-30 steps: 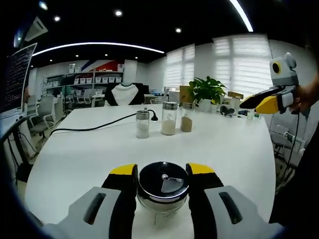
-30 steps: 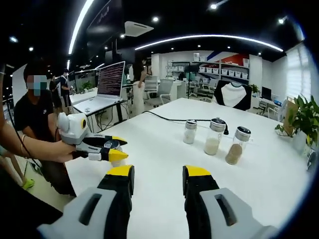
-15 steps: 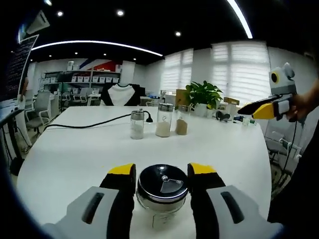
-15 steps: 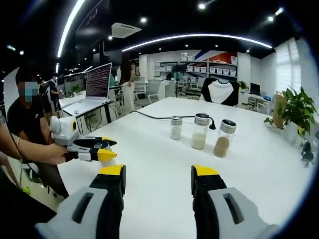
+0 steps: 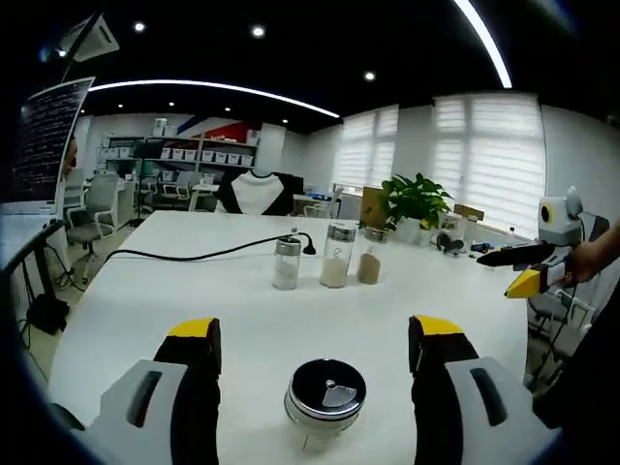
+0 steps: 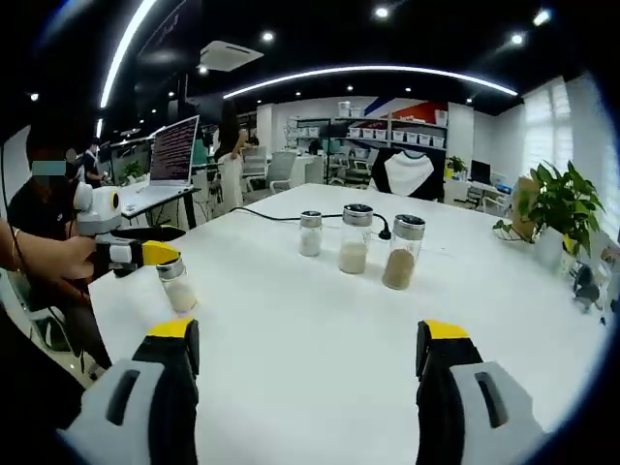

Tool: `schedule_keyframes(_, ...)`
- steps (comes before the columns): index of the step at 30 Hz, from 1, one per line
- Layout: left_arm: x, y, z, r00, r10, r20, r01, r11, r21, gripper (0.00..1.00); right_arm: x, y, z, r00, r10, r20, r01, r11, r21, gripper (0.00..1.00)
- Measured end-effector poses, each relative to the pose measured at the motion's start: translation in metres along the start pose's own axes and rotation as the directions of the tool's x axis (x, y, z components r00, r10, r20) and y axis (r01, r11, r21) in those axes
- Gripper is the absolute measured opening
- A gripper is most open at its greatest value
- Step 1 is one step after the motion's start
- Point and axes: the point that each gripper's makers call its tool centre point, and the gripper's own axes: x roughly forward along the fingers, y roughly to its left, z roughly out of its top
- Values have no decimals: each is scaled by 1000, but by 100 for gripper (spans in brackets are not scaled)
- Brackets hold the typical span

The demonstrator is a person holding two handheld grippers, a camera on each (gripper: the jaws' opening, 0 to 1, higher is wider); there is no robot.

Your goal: Rotate the seasoning bottle until the label or dispensing opening points toward the visible target arrow and the bottle remains upright within the marked orientation range

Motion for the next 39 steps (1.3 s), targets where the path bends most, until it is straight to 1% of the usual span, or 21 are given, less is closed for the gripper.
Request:
schedule_keyframes(1, 1, 1, 5, 1000, 6, 1, -6, 1000, 5, 87, -2, -5, 3, 1000, -6, 17, 6, 1000, 12, 99)
schedule_keyframes(3, 4, 5, 12, 999, 27, 17, -28, 999, 27, 86, -5, -13, 14, 997, -15, 71, 11, 999, 51, 98)
schedule_keyframes(4, 6, 6, 16, 999, 35, 19, -35, 998, 45, 86, -6, -16, 15, 997, -17, 73, 14, 999, 45, 98)
schedule_keyframes(7, 14, 8, 23, 999, 37, 18, -38, 999, 30, 88, -7, -23, 17, 996, -23, 81, 20, 999, 37, 99)
schedule_keyframes(9, 20, 9, 29, 999, 42, 20, -43, 999, 34, 89, -7, -24, 18, 996, -17, 85, 14, 999, 44, 99)
schedule_keyframes(11, 26, 9, 34, 999, 46, 5, -46, 998, 31, 90, -7, -24, 14, 998, -5, 66, 2, 999, 40, 99)
schedule_keyframes(12, 28, 9, 31, 998, 52, -39, -51, 999, 19, 90, -8, -27, 11, 999, -15, 50, 14, 999, 32, 98)
schedule_keyframes(13, 30, 9, 33, 997, 54, -50, -53, 998, 23, 89, -8, -30, 9, 999, -17, 47, 16, 999, 28, 97)
schedule_keyframes(15, 36, 9, 42, 998, 50, -39, -48, 997, 52, 89, -11, -34, 7, 998, -22, 51, 20, 999, 38, 97)
schedule_keyframes(17, 42, 10, 47, 998, 46, -36, -44, 998, 55, 89, -13, -38, 7, 998, -25, 55, 23, 999, 43, 97)
schedule_keyframes(19, 49, 10, 49, 998, 42, -42, -39, 997, 67, 89, -14, -40, 6, 998, -25, 51, 23, 999, 43, 95)
schedule_keyframes(20, 56, 11, 49, 997, 38, -60, -33, 996, 81, 88, -15, -43, 4, 998, -35, 45, 33, 999, 43, 93)
schedule_keyframes(21, 61, 12, 45, 995, 41, -91, -32, 995, 95, 87, -16, -46, 3, 998, -43, 41, 41, 998, 40, 91)
schedule_keyframes(22, 63, 12, 46, 995, 42, -92, -32, 994, 100, 86, -16, -47, 2, 998, -47, 39, 45, 998, 41, 91)
schedule_keyframes(23, 69, 12, 47, 996, 40, -85, -31, 994, 104, 86, -17, -49, 2, 998, -54, 35, 52, 997, 49, 92)
schedule_keyframes(27, 88, 11, 51, 996, 22, -89, -13, 995, 99, 86, -18, -57, 3, 996, -76, 44, 73, 995, 63, 92)
schedule_keyframes(30, 104, 12, 53, 994, 13, -109, -1, 994, 107, 86, -17, -61, 3, 995, -89, 43, 85, 993, 82, 91)
schedule_keyframes(36, 129, 17, 59, 993, 3, -116, 10, 994, 112, 84, -15, -70, 4, 993, -107, 41, 102, 989, 103, 89)
schedule_keyframes(37, 133, 18, 60, 993, -3, -115, 15, 994, 108, 82, -15, -70, 0, 994, -107, 21, 104, 989, 107, 87)
schedule_keyframes(38, 137, 18, 61, 993, -15, -117, 26, 995, 95, 78, -15, -72, -3, 993, -115, 4, 114, 987, 115, 85)
schedule_keyframes(39, 141, 20, 63, 993, -16, -119, 27, 996, 86, 73, -14, -74, -3, 993, -119, 3, 118, 986, 118, 82)
